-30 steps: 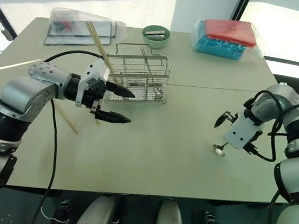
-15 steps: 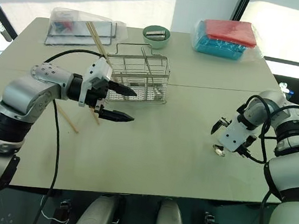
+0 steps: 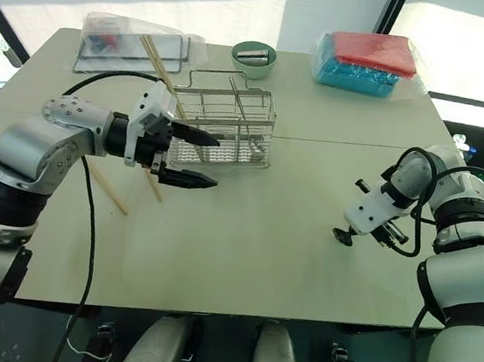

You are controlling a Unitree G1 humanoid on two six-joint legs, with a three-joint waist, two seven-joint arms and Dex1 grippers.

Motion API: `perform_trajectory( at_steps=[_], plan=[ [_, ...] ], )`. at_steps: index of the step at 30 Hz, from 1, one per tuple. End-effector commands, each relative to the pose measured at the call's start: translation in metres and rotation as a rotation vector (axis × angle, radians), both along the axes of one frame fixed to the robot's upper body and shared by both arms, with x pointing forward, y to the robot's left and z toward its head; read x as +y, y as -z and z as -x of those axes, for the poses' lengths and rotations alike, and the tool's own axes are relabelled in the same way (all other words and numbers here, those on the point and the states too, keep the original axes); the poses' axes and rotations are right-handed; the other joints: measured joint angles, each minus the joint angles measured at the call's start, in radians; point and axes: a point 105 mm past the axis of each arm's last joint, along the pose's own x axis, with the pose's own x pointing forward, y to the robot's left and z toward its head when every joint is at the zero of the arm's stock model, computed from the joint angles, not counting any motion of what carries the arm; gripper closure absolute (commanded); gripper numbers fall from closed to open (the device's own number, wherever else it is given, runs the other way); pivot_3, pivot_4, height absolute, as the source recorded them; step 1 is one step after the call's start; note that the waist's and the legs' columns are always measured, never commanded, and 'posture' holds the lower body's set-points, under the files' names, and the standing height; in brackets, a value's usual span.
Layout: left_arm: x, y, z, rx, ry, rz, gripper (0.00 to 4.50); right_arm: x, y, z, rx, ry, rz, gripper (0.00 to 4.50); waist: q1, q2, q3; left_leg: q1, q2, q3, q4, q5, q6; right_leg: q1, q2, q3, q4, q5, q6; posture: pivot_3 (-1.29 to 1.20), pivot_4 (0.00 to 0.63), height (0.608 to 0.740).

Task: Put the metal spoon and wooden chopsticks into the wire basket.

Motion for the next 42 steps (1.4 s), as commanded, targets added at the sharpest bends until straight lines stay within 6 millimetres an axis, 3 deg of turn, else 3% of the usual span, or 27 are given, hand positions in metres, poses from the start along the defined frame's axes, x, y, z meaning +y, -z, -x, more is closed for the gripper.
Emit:
perform_trajectory(
  at_steps=[1,7,12,16,19,24,29,32,37,42],
  plan=[
    [0.000,-0.020,0.001,-0.063,0.008,0.034,0.00,0.001,-0.006,-0.001,-0.021,-0.002,-0.024,4.44,0.000,0.000,0.000,0.000,0.000,0.000,0.000,0.000,0.000,0.000,0.000,0.000,0.000,0.000,0.000,0.00,0.150,0.667],
    [0.001,-0.019,0.000,-0.065,0.002,0.033,0.00,0.010,-0.012,-0.006,-0.065,0.010,-0.094,4.44,0.000,0.000,0.000,0.000,0.000,0.000,0.000,0.000,0.000,0.000,0.000,0.000,0.000,0.000,0.000,0.00,0.150,0.667],
    [0.005,-0.023,-0.001,-0.079,-0.023,0.048,0.00,0.025,-0.035,-0.010,-0.141,0.036,-0.258,4.44,0.001,0.000,0.000,0.000,0.000,0.000,0.000,0.000,0.000,0.000,0.000,0.000,0.000,0.000,0.000,0.00,0.150,0.667],
    [0.013,-0.032,-0.003,-0.102,-0.064,0.071,0.00,0.055,-0.080,-0.008,-0.142,0.192,-0.618,4.44,0.005,0.000,0.000,0.000,0.001,-0.001,0.000,0.000,0.000,0.000,0.000,0.000,0.000,0.000,0.000,0.00,0.150,0.667],
    [0.018,-0.037,-0.004,-0.115,-0.087,0.085,0.00,0.067,-0.107,-0.004,-0.138,0.301,-0.808,4.44,0.007,0.000,0.000,-0.001,0.001,-0.001,0.001,0.000,0.000,0.000,-0.001,0.000,0.000,0.000,-0.001,0.00,0.150,0.667],
    [0.026,-0.048,-0.001,-0.148,-0.118,0.107,0.00,0.088,-0.176,-0.003,-0.174,0.511,-1.288,4.44,0.009,0.000,0.000,-0.002,0.000,-0.002,0.001,-0.003,0.005,-0.001,-0.004,-0.001,0.000,0.001,-0.001,0.00,0.150,0.667],
    [0.030,-0.052,-0.005,-0.165,-0.161,0.126,0.00,0.121,-0.215,-0.008,-0.161,0.590,-1.577,4.44,0.006,-0.001,-0.001,-0.002,0.000,-0.002,0.000,-0.003,0.005,-0.001,-0.005,-0.001,0.000,0.001,-0.002,0.00,0.150,0.667],
    [0.031,-0.054,-0.008,-0.173,-0.178,0.132,0.00,0.137,-0.234,-0.020,-0.123,0.646,-1.721,4.44,0.006,-0.001,-0.001,-0.002,0.000,-0.002,0.000,-0.003,0.005,-0.002,-0.003,-0.002,0.001,0.002,-0.002,0.00,0.150,0.667],
    [0.034,-0.057,-0.010,-0.190,-0.212,0.143,0.00,0.153,-0.234,-0.041,-0.097,0.706,-1.783,4.44,0.010,-0.002,-0.002,-0.002,-0.001,-0.002,0.000,-0.003,0.005,-0.003,-0.002,-0.002,0.002,0.002,-0.002,0.00,0.150,0.667],
    [0.040,-0.061,-0.006,-0.207,-0.240,0.151,0.00,0.159,-0.210,-0.063,-0.112,0.798,-1.750,4.44,0.003,-0.003,-0.002,-0.003,-0.002,-0.001,0.000,-0.004,0.007,-0.003,-0.002,-0.001,0.003,0.002,-0.001,0.00,0.150,0.667]
  ],
)
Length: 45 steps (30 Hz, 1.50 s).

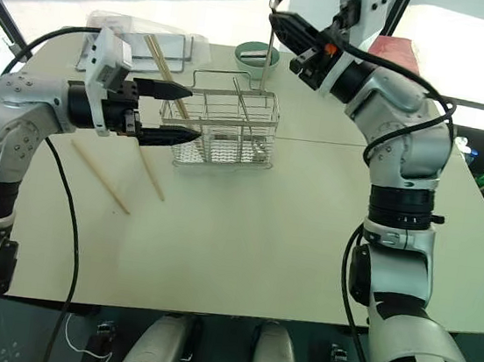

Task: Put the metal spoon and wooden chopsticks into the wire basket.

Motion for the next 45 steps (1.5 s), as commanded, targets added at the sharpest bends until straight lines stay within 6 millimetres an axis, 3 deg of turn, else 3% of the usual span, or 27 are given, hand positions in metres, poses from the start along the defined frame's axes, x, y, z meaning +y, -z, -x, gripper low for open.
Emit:
perform_trajectory(
  at_steps=[1,3,7,10,15,19,26,30,34,39,45],
  plan=[
    [0.006,-0.016,0.007,-0.062,-0.023,0.019,0.00,0.004,0.003,-0.005,-0.045,0.039,0.033,4.44,-0.002,0.000,0.000,0.000,0.000,0.000,0.000,0.000,0.000,-0.001,0.000,0.000,0.001,0.000,0.000,0.00,0.150,0.667],
    [0.010,-0.018,0.008,-0.069,-0.046,0.024,0.00,0.007,0.024,-0.012,-0.003,0.070,0.064,4.44,-0.004,0.000,0.000,0.000,0.001,0.000,-0.001,0.000,0.000,-0.002,0.002,0.000,0.002,0.000,0.000,0.00,0.150,0.667],
    [0.016,-0.019,0.010,-0.074,-0.075,0.026,0.00,0.011,0.046,-0.019,0.067,0.100,0.065,4.44,-0.005,0.000,0.000,0.000,0.002,0.000,-0.001,0.001,-0.001,-0.003,0.003,0.001,0.005,0.000,0.000,0.00,0.150,0.667],
    [0.018,-0.019,0.010,-0.073,-0.087,0.026,0.00,0.013,0.055,-0.020,0.119,0.105,0.043,3.61,-0.005,0.000,0.000,0.000,0.002,0.000,-0.001,0.001,-0.001,-0.004,0.003,0.001,0.007,0.000,0.000,0.00,0.150,0.667],
    [0.022,-0.020,0.006,-0.075,-0.118,0.042,0.00,0.014,0.047,-0.016,0.112,0.116,0.045,1.18,-0.002,0.000,0.000,0.000,0.002,-0.001,0.000,0.001,-0.001,-0.004,0.003,0.001,0.007,0.000,0.000,0.00,0.150,0.667],
    [0.025,-0.023,0.003,-0.087,-0.146,0.063,0.00,0.002,0.022,-0.005,0.066,0.096,0.051,1.18,0.000,0.000,0.000,0.000,0.002,-0.001,0.000,0.001,-0.001,-0.004,0.003,0.001,0.007,0.000,0.000,0.00,0.150,0.667],
    [0.044,-0.037,-0.003,-0.122,-0.259,0.126,0.00,-0.013,-0.023,0.055,-0.068,-0.151,0.163,1.18,-0.001,0.000,0.000,0.000,0.002,-0.001,-0.001,0.000,-0.001,-0.004,0.003,0.001,0.006,0.000,0.000,0.00,0.150,0.667],
    [0.082,-0.051,-0.017,-0.141,-0.533,0.233,0.00,-0.017,-0.019,0.100,-0.115,-0.334,0.309,1.18,-0.001,0.000,0.000,0.000,0.003,-0.001,-0.001,0.000,0.000,-0.003,0.004,0.001,0.002,0.000,0.000,0.00,0.150,0.667],
    [0.127,-0.046,-0.032,-0.063,-0.915,0.326,0.00,-0.020,0.003,0.122,-0.036,-0.412,0.346,1.18,0.001,-0.002,-0.001,0.002,0.004,-0.001,-0.001,-0.001,0.001,0.001,0.004,0.000,-0.003,0.000,0.000,0.00,0.150,0.667],
    [0.171,-0.002,-0.039,0.295,-1.384,0.487,0.00,-0.017,0.032,0.124,0.027,-0.394,0.369,1.18,0.013,-0.007,-0.003,0.002,0.003,-0.002,0.000,-0.001,0.001,0.002,0.004,0.000,-0.003,0.000,0.001,0.00,0.150,0.667],
    [0.189,0.060,-0.028,0.624,-1.722,0.428,0.00,-0.009,0.047,0.123,0.058,-0.398,0.359,1.18,0.020,-0.008,-0.003,0.001,0.003,-0.001,0.000,0.001,-0.002,0.000,0.004,0.001,-0.003,0.001,0.002,0.00,0.150,0.667]
  ],
)
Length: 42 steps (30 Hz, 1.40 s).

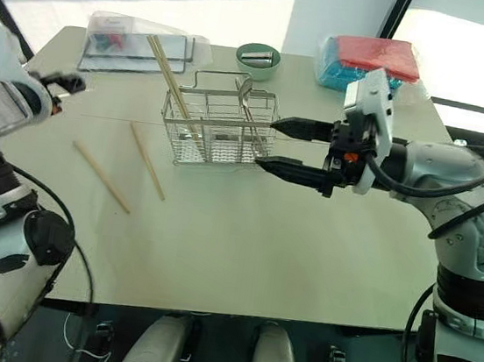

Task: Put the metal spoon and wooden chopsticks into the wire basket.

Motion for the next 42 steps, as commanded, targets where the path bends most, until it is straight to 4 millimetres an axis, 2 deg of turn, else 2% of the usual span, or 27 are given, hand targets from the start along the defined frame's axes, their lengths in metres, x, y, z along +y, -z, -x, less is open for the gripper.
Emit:
perform_trajectory(
  at_steps=[1,4,8,15,22,25,32,39,42],
  plan=[
    [0.012,0.019,0.010,0.135,-0.144,0.043,0.00,0.007,-0.004,0.004,-0.050,-0.013,-0.010,1.18,0.004,-0.001,0.000,0.000,0.000,0.000,0.000,0.001,-0.002,0.000,0.000,0.000,0.000,0.000,0.000,0.00,0.150,0.667],
    [0.010,0.038,0.004,0.207,-0.173,0.058,0.00,0.009,-0.001,0.004,-0.045,-0.007,-0.018,1.18,0.009,-0.003,-0.001,0.000,0.000,0.000,0.000,0.003,-0.006,0.000,0.000,0.000,0.000,0.000,0.000,0.00,0.150,0.667],
    [0.011,0.052,-0.009,0.249,-0.176,0.068,0.00,0.012,0.001,0.008,-0.041,-0.007,-0.031,1.18,0.010,-0.004,-0.002,-0.001,-0.001,0.000,0.000,0.003,-0.006,0.000,-0.001,0.000,0.000,0.000,0.000,0.00,0.150,0.667],
    [0.016,0.067,-0.034,0.284,-0.173,0.033,0.00,0.014,0.003,0.012,-0.047,0.014,-0.053,1.18,0.008,-0.005,-0.002,-0.001,-0.001,0.000,-0.001,0.003,-0.006,-0.002,-0.002,-0.001,0.000,0.000,0.000,0.00,0.150,0.667],
    [0.019,0.080,-0.045,0.302,-0.186,0.031,0.00,0.013,0.008,0.015,-0.047,0.049,-0.059,1.18,0.008,-0.005,-0.002,-0.001,-0.001,0.001,-0.001,0.001,-0.003,-0.002,-0.003,-0.001,0.000,0.000,0.000,0.00,0.150,0.667],
    [0.014,0.084,-0.050,0.294,-0.180,0.052,0.93,0.010,0.009,0.017,-0.044,0.054,-0.054,1.10,0.008,-0.004,-0.002,-0.001,-0.002,0.001,-0.001,0.000,-0.002,-0.002,-0.004,-0.001,0.001,0.000,0.000,0.00,0.150,0.667],
    [0.009,0.090,-0.052,0.299,-0.186,0.090,4.49,0.007,0.009,0.019,-0.044,0.061,-0.051,1.10,0.029,-0.004,-0.003,-0.001,-0.003,0.001,-0.001,0.000,-0.002,-0.001,-0.006,-0.002,0.001,0.001,0.001,0.00,0.150,0.667],
    [0.008,0.093,-0.051,0.302,-0.208,0.142,4.49,0.004,0.007,0.019,-0.041,0.070,-0.061,1.10,0.035,-0.004,-0.003,-0.001,-0.004,0.001,-0.001,0.000,-0.002,-0.001,-0.007,-0.003,0.001,0.001,0.001,0.00,0.150,0.667],
    [0.019,0.077,-0.053,0.225,-0.220,0.140,4.49,0.003,0.008,0.017,-0.034,0.080,-0.061,1.10,0.033,-0.004,-0.003,-0.001,-0.004,0.001,-0.001,0.000,-0.002,-0.001,-0.007,-0.003,0.001,0.001,0.001,0.00,0.150,0.667]
  ],
)
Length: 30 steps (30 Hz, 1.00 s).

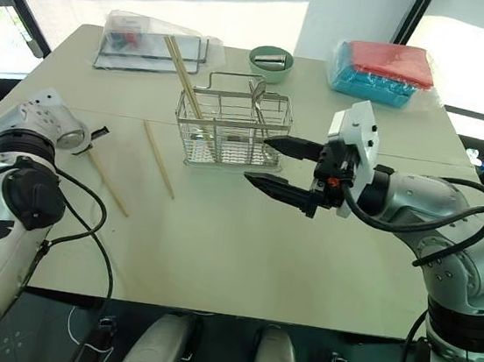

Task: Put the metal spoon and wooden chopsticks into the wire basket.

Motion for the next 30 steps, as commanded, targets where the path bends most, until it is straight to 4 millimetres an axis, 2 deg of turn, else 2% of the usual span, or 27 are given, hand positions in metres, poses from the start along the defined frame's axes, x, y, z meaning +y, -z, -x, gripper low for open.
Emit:
perform_trajectory(
  at_steps=[1,3,4,6,9,11,12,13,14,17,19,22,26,30],
  plan=[
    [0.004,-0.022,-0.008,-0.113,0.008,0.021,4.49,-0.003,-0.008,0.002,-0.034,0.005,-0.016,1.10,0.000,0.000,0.000,0.000,0.000,0.000,0.000,0.000,0.000,0.000,0.000,0.000,0.000,0.000,0.000,0.00,0.150,0.667],
    [0.001,-0.040,-0.018,-0.245,0.033,0.071,4.49,-0.005,-0.006,0.001,-0.027,0.013,-0.010,1.10,0.000,-0.001,0.000,0.000,0.000,0.000,0.000,0.000,0.000,0.000,0.000,0.000,0.000,0.000,0.000,0.00,0.150,0.667],
    [0.000,-0.056,-0.025,-0.351,0.075,0.077,4.49,-0.005,-0.005,0.001,-0.024,0.018,-0.004,1.10,0.000,-0.001,0.000,-0.001,0.000,0.000,0.000,0.000,0.000,0.000,0.000,-0.001,0.000,0.000,0.000,0.00,0.150,0.667],
    [0.007,-0.097,-0.032,-0.578,0.154,0.007,4.49,-0.006,-0.002,0.001,-0.014,0.030,0.004,1.10,-0.001,-0.003,0.001,-0.001,0.000,0.000,0.000,0.001,-0.001,-0.001,0.000,-0.001,-0.001,0.000,0.000,0.00,0.150,0.667],
    [0.008,-0.154,-0.029,-0.858,0.231,-0.013,4.49,-0.009,0.002,0.001,0.002,0.053,0.013,1.10,-0.008,-0.003,0.001,-0.002,0.001,0.001,0.000,0.003,-0.005,-0.001,0.000,0.000,-0.001,0.000,0.000,0.00,0.150,0.667],
    [-0.011,-0.215,-0.018,-1.124,0.396,-0.045,4.49,-0.009,0.002,0.001,0.013,0.071,0.003,1.10,-0.009,-0.003,0.001,-0.002,0.001,0.002,0.000,0.003,-0.005,-0.002,-0.002,0.000,-0.002,0.000,0.000,0.00,0.150,0.667],
    [-0.024,-0.250,-0.003,-1.302,0.490,-0.024,4.49,-0.009,0.002,0.001,0.016,0.079,-0.009,1.10,-0.009,-0.003,0.001,-0.002,0.001,0.002,0.000,0.003,-0.005,-0.001,-0.002,-0.001,-0.002,0.000,0.000,0.00,0.150,0.667],
    [-0.035,-0.276,0.012,-1.437,0.558,-0.001,4.49,-0.008,0.001,0.001,0.019,0.086,-0.021,1.10,-0.008,-0.005,0.002,-0.002,0.001,0.002,0.000,0.003,-0.005,-0.001,-0.002,-0.001,-0.002,0.000,0.000,0.00,0.150,0.667],
    [-0.043,-0.294,0.022,-1.492,0.601,-0.019,4.49,-0.007,0.001,0.002,0.020,0.093,-0.032,1.10,-0.006,-0.006,0.003,-0.003,0.001,0.001,0.000,0.003,-0.005,-0.001,-0.003,-0.001,-0.002,0.000,0.000,0.00,0.150,0.667],
    [-0.073,-0.326,0.036,-1.567,0.710,-0.082,4.49,-0.006,0.002,0.001,0.024,0.115,-0.048,1.10,-0.001,-0.004,0.002,-0.002,0.001,0.001,0.001,0.002,-0.004,0.000,-0.003,-0.002,-0.003,0.000,0.000,0.00,0.150,0.667],
    [-0.100,-0.341,0.043,-1.616,0.811,-0.092,4.49,-0.006,0.003,0.001,0.026,0.130,-0.054,1.10,0.001,-0.003,0.001,0.000,0.000,0.001,0.000,0.000,0.001,0.002,-0.002,-0.002,-0.003,0.000,0.000,0.00,0.150,0.667],
    [-0.140,-0.344,0.042,-1.623,0.948,-0.080,4.49,-0.006,0.004,0.001,0.026,0.152,-0.065,1.10,0.002,-0.002,0.001,0.001,0.000,0.000,0.002,-0.001,0.003,0.004,-0.002,-0.003,-0.003,0.000,0.000,0.00,0.150,0.667],
    [-0.181,-0.318,0.029,-1.536,1.090,-0.211,4.49,-0.008,0.001,0.001,0.019,0.181,-0.091,1.10,-0.004,-0.001,0.001,0.000,0.000,0.000,0.002,-0.001,0.003,0.004,-0.001,-0.003,-0.002,0.000,0.000,0.00,0.150,0.667],
    [-0.192,-0.292,0.015,-1.476,1.142,-0.279,4.49,-0.012,-0.003,0.002,0.016,0.209,-0.110,1.10,-0.017,0.000,0.002,0.000,0.002,0.001,0.001,-0.001,0.004,0.002,0.001,-0.002,-0.003,0.000,0.000,0.00,0.150,0.667]
  ],
)
